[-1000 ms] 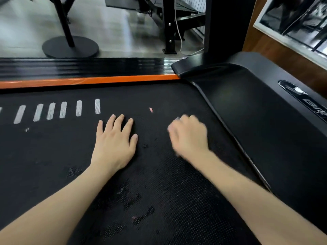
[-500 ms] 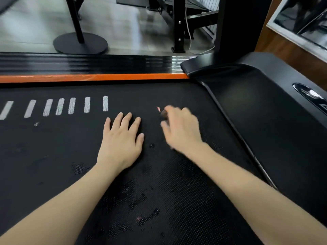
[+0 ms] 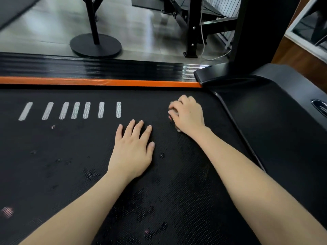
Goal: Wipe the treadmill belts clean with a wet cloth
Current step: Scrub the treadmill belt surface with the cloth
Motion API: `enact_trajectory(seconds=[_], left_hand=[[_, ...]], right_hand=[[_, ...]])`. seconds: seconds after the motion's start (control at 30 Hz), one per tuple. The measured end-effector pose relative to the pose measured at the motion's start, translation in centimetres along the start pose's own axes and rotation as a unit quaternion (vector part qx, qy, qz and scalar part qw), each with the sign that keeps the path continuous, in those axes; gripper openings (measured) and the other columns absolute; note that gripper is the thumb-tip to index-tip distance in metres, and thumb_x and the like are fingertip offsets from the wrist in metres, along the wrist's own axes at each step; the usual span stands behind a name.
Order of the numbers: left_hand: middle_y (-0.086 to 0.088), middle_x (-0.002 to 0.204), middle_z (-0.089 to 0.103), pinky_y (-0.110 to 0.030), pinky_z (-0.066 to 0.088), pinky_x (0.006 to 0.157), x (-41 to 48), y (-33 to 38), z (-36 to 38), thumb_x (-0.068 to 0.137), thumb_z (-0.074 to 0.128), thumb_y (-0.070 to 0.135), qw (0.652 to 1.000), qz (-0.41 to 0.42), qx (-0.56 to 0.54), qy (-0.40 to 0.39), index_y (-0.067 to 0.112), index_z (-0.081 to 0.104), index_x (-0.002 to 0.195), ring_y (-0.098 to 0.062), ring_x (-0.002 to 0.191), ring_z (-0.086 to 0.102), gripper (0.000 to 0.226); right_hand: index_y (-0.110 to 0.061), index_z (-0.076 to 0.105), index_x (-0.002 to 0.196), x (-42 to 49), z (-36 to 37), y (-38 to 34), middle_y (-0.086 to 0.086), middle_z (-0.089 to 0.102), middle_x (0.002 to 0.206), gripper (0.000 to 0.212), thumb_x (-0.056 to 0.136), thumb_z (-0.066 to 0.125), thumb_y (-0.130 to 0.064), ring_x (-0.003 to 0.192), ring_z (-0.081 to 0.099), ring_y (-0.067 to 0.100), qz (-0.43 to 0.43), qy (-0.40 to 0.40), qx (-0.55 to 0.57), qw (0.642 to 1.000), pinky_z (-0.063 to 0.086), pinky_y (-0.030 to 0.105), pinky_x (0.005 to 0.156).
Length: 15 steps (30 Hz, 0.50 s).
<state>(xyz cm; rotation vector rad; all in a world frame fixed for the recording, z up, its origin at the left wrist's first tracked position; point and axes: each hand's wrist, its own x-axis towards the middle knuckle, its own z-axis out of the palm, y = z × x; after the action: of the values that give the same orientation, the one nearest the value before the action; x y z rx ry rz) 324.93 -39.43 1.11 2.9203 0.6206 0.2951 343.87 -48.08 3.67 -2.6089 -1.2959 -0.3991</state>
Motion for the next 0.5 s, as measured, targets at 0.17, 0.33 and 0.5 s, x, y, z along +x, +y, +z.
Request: enact_trajectory(seconds=[0.17,0.33,0.5], left_hand=[[-0.015,0.134,0.053,-0.057,0.029,0.107,0.0,-0.1,0.0,0.090,0.027,0.043,1.000,0.000,-0.006,0.000,0.013,0.056,0.130,-0.035,0.130,0.043,0.058],[-0.016,0.134,0.053,-0.057,0.030,0.107,0.0,-0.1,0.0,0.089,0.028,0.041,1.000,-0.001,-0.002,0.002,0.011,0.055,0.130,-0.036,0.129,0.043,0.058],[-0.014,0.135,0.052,-0.056,0.029,0.108,0.1,-0.4,0.1,0.090,0.027,0.042,1.000,-0.001,-0.005,0.000,0.013,0.055,0.131,-0.035,0.131,0.042,0.058]], right_hand=[[-0.019,0.065,0.115,-1.7,-0.8,-1.4,0.006,0.059,0.111,0.028,0.094,0.052,-0.033,0.101,0.051,0.025,0.000,-0.029,0.007,1.000,0.040,0.034,0.078],[-0.013,0.073,0.091,-7.9,-2.0,-1.3,0.004,0.063,0.086,0.027,0.084,0.054,-0.031,0.075,0.056,0.025,-0.142,0.009,0.077,0.987,0.047,0.033,0.058],[-0.017,0.071,0.104,0.9,0.4,-1.8,0.005,0.065,0.102,0.026,0.095,0.050,-0.028,0.095,0.055,0.025,-0.032,-0.007,-0.003,0.999,0.045,0.037,0.074]])
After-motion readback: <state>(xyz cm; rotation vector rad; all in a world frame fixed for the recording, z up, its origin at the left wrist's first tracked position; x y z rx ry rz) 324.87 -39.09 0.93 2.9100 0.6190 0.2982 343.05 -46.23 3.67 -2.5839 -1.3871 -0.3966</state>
